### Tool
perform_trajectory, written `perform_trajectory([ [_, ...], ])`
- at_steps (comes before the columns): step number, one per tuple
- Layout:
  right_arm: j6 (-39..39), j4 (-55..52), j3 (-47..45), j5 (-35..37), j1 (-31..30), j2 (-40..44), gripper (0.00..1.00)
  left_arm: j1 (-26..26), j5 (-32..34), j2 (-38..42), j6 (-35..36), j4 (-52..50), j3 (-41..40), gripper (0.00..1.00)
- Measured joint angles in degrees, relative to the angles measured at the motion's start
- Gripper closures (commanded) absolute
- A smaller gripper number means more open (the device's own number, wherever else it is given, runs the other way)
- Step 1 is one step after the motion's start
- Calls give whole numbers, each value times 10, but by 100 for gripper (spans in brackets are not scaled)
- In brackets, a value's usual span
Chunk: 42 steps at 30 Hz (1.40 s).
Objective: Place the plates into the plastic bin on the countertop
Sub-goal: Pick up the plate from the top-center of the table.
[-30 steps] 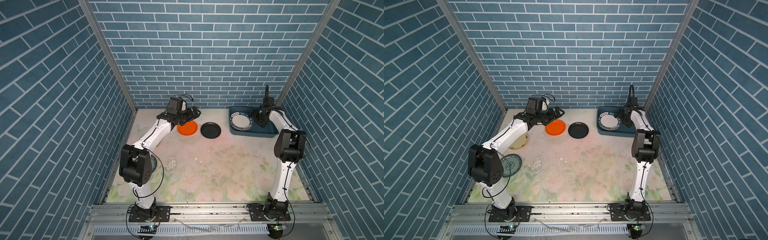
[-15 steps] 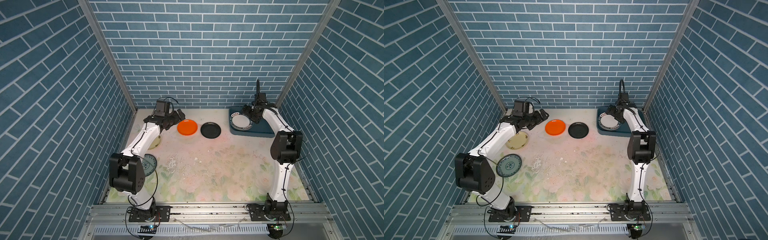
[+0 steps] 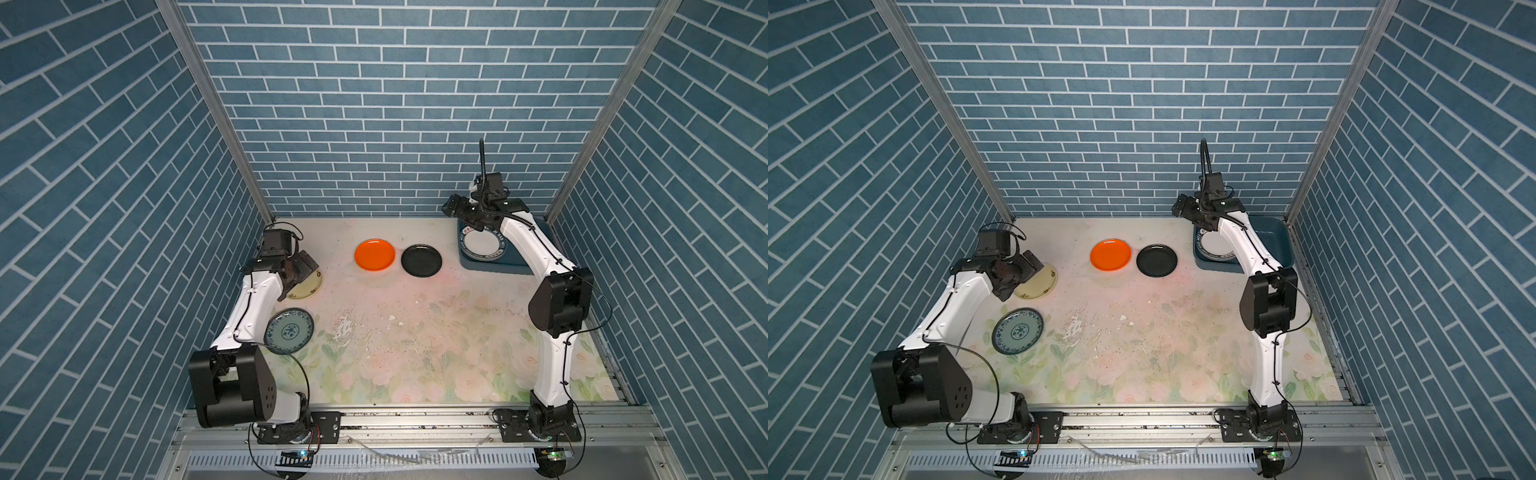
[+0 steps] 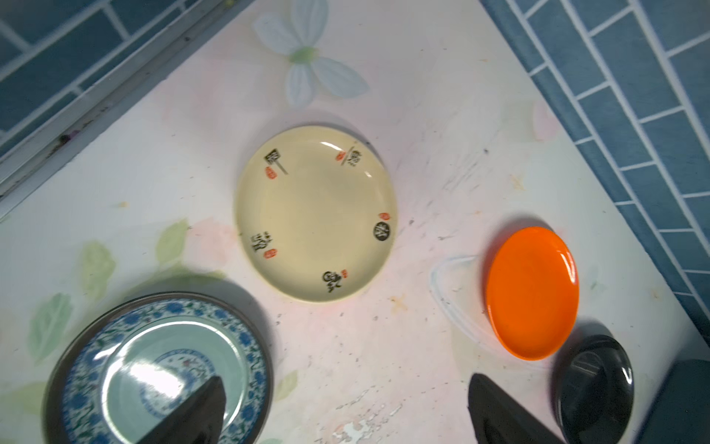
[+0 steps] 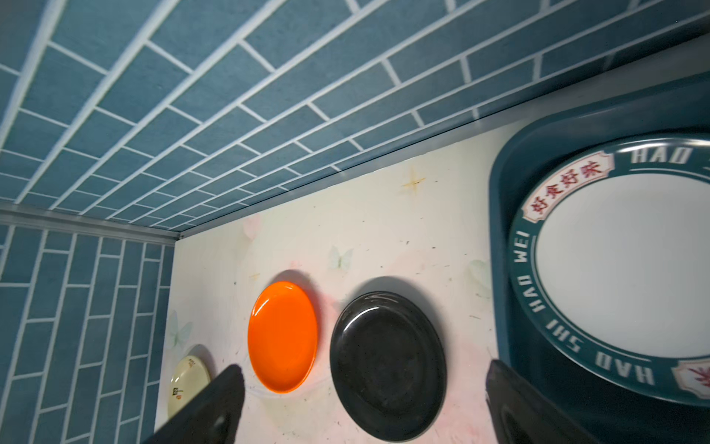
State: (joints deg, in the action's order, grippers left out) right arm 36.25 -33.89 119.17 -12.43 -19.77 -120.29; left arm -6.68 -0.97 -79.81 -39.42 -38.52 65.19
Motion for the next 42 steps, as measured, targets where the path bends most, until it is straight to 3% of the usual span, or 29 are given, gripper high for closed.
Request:
perform_trajectory([
  [7,25,23,-35,-14,-41,0,5,-55,-16,48,2,-6,-74,0],
  [21,110,92,-236,-17,-56,24,15,-47,-167,-4,11,95,-78,0],
  [29,149,143,-323,-17,-57,79,25,42,-236,-83,16,156,-19,0],
  [36,179,183,-377,-8,-57,80,25,158,-288,-177,29,202,70,0],
  [42,198,220,-395,-3,-58,78,27,205,-315,-231,29,217,121,0],
])
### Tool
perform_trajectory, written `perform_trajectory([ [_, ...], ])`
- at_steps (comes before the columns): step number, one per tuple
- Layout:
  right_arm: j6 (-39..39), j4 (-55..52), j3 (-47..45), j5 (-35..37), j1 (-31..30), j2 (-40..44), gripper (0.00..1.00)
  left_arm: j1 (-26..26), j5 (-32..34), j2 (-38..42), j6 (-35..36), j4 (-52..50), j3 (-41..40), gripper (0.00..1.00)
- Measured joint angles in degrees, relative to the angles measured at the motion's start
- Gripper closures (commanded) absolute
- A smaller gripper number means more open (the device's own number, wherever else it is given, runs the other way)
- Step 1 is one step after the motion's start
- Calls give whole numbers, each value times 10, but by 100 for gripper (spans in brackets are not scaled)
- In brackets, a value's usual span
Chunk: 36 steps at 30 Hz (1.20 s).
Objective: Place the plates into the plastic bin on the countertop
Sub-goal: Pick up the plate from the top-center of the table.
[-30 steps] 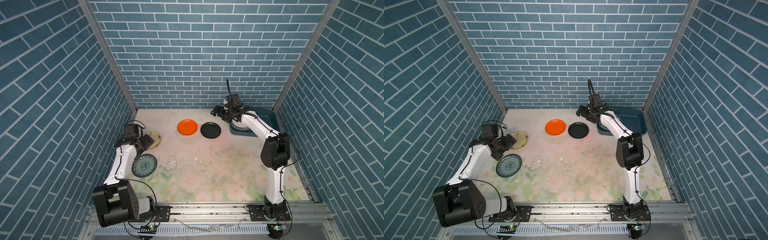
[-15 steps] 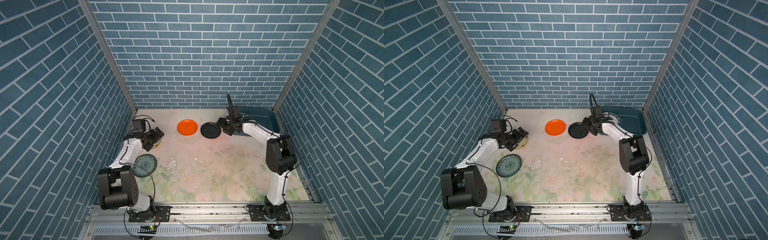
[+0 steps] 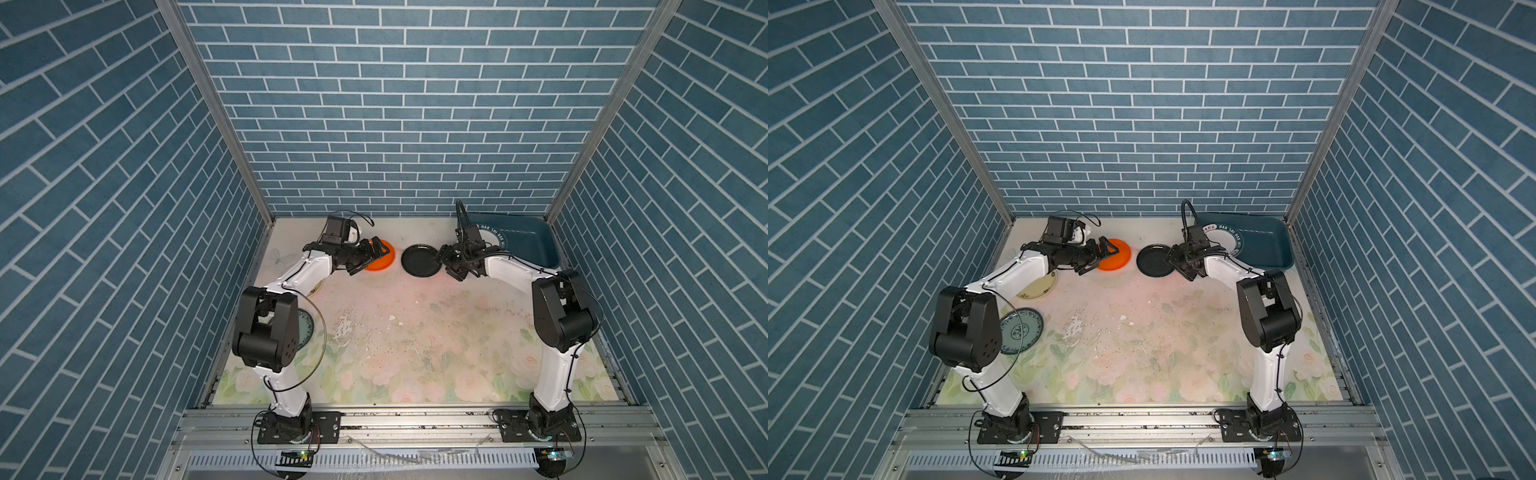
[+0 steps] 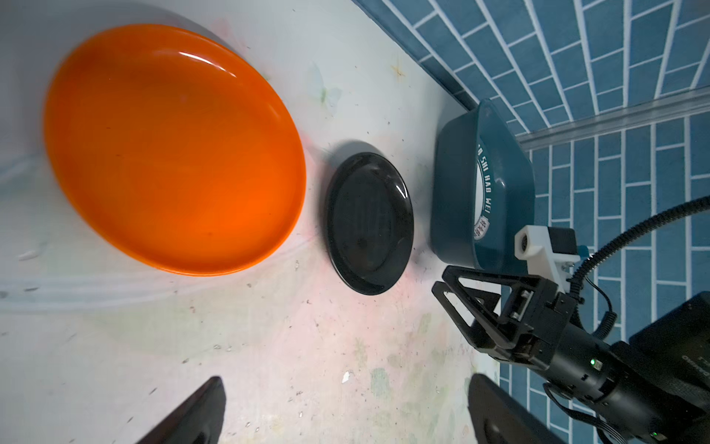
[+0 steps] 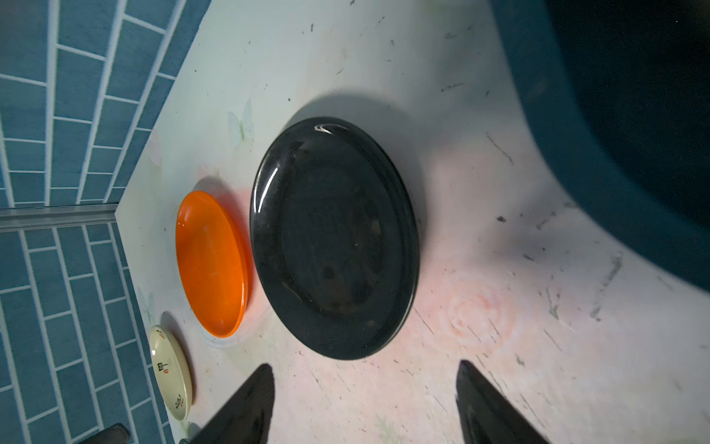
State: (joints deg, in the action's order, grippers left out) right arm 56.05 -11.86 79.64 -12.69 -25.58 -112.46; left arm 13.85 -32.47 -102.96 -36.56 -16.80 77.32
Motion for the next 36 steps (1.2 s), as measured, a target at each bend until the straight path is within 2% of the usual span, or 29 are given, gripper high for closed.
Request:
perform_trajectory([
  [9,15,22,24,0,0,-53,31,10,-15,-13,-9,10,18,0],
  [22,27,3,71,0,-3,-103,44,16,-27,-32,-29,30,28,0],
  [36,21,-32,115,0,-4,-139,71,19,-33,-61,-38,43,37,0],
])
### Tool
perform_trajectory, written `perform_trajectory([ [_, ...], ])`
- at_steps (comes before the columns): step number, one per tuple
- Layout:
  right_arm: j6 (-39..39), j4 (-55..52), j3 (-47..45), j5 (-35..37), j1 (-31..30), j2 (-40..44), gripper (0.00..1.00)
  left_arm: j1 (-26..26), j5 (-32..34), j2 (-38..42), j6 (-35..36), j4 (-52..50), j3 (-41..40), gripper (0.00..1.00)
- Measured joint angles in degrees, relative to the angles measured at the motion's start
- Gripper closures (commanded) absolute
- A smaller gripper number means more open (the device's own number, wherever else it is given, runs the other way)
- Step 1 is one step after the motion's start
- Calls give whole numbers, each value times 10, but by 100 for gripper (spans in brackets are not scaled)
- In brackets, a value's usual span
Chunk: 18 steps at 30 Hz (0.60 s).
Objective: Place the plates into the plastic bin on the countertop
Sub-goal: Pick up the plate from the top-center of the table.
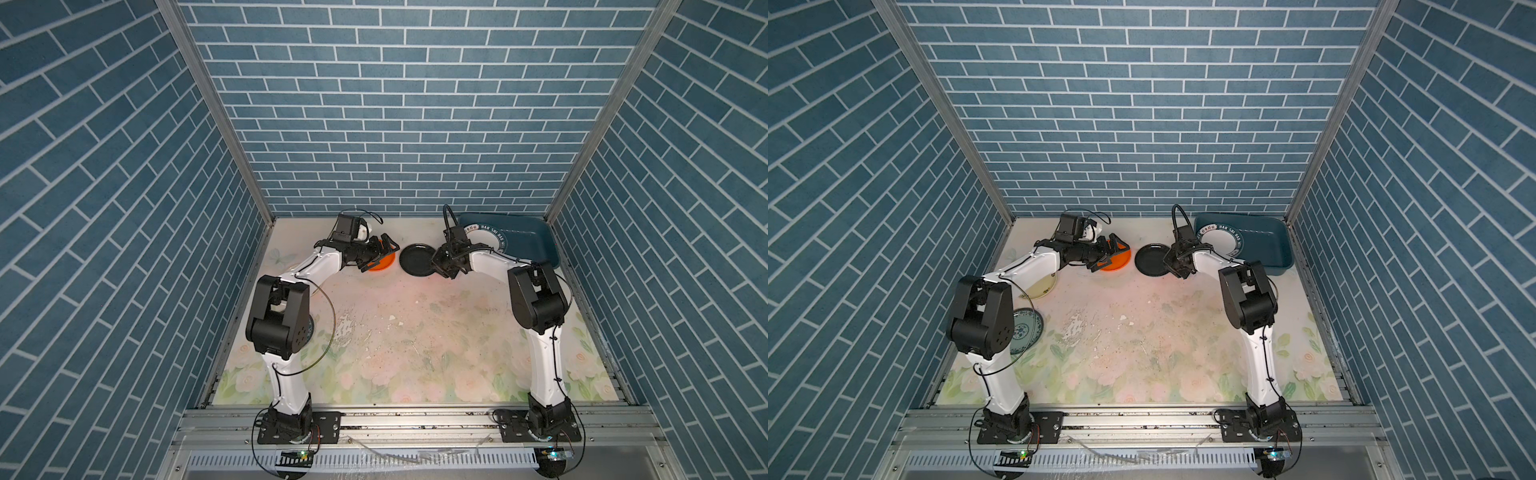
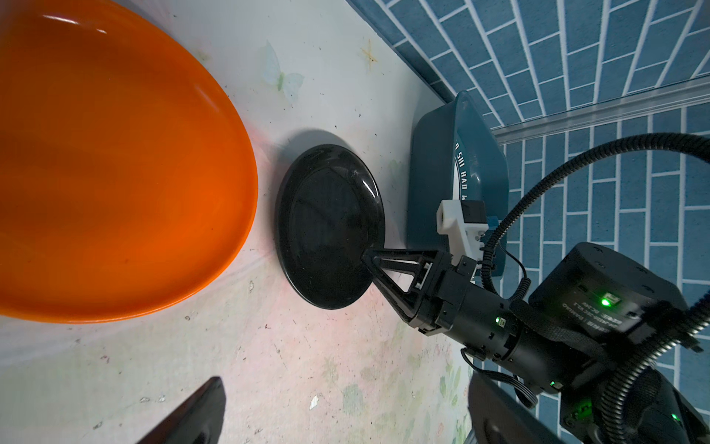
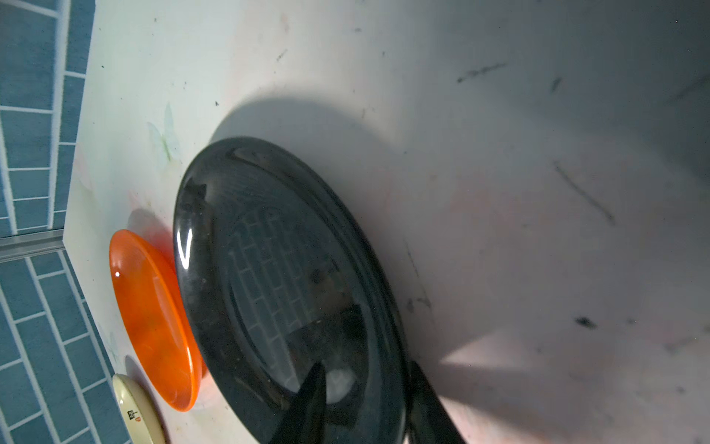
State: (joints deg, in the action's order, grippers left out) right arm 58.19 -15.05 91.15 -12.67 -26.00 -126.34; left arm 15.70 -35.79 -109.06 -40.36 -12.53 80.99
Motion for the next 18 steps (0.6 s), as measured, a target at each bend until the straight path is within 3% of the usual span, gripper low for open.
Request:
perform_trajectory([
  [18,-4,-9,15,-6,0,-3,99,12,-10,-41,-1,-4,30,0],
])
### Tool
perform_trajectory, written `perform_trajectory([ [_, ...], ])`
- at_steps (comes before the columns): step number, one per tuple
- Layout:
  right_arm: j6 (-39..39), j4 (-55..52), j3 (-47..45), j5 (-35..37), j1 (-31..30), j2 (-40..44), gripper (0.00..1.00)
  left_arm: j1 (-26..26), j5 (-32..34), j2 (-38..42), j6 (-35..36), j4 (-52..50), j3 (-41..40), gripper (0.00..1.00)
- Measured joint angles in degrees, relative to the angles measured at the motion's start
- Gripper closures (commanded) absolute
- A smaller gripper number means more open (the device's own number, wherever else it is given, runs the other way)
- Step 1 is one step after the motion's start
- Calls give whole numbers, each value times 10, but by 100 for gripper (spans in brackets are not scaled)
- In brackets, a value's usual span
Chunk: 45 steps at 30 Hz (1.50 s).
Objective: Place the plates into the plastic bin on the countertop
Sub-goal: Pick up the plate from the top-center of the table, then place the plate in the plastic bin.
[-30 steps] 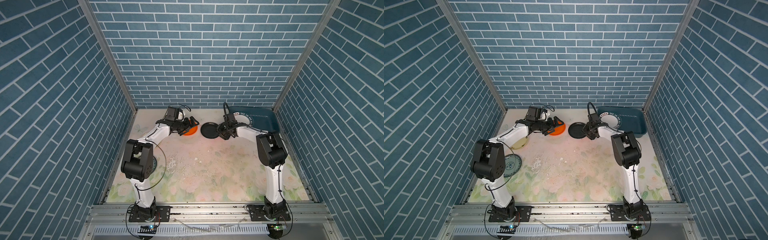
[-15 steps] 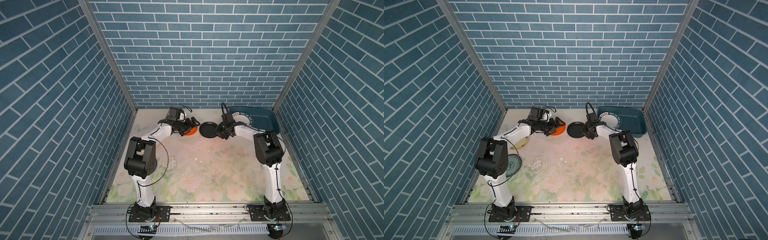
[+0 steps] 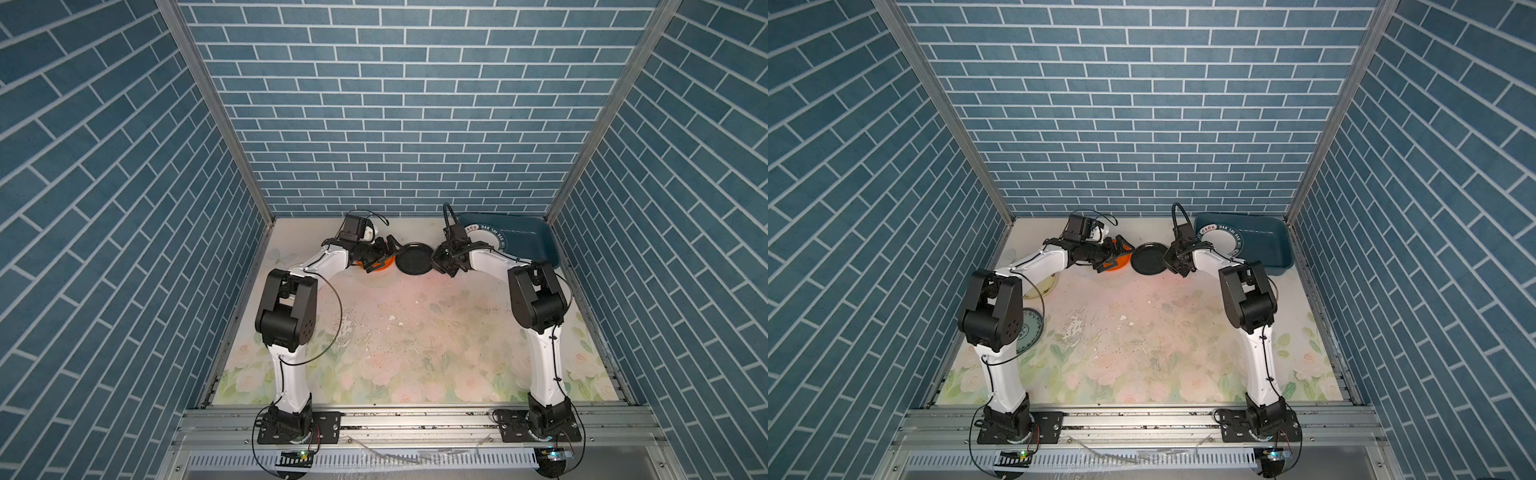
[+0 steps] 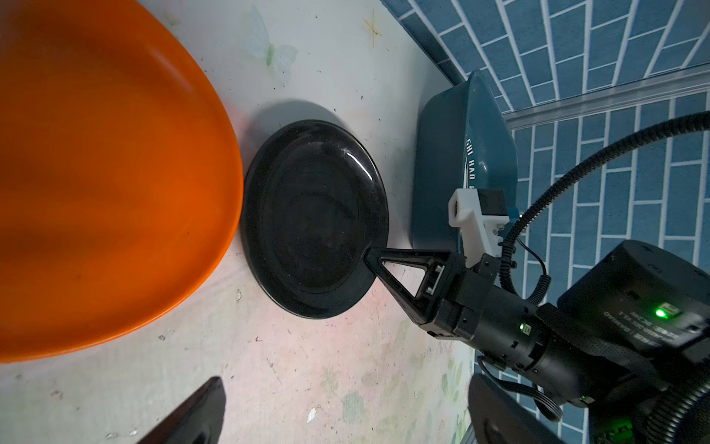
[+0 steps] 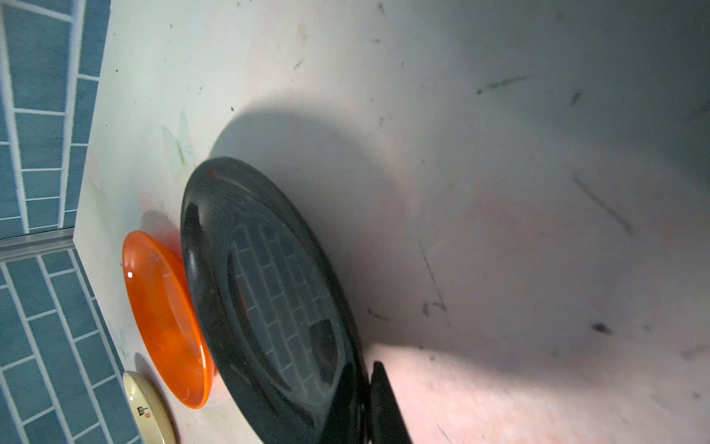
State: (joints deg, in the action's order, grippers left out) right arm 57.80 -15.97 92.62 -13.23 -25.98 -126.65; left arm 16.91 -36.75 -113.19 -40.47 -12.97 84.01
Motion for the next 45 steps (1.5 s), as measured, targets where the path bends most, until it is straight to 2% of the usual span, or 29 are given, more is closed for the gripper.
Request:
perform_trajectory([
  [10,-23,-33,-2,5,2,30,100,0,0,0,0,-3,6,0],
  [18,-43,-58,-2,5,24,127,100,11,-3,0,2,-23,69,0],
  [29,-59,-61,-25,8,120,257,98,70,-5,-14,29,-96,278,0],
  [39,-78,-88,-59,16,210,273,98,130,-16,-168,38,-157,485,0],
  [45,-83,-94,-62,11,247,257,98,143,-31,-243,21,-175,541,0],
])
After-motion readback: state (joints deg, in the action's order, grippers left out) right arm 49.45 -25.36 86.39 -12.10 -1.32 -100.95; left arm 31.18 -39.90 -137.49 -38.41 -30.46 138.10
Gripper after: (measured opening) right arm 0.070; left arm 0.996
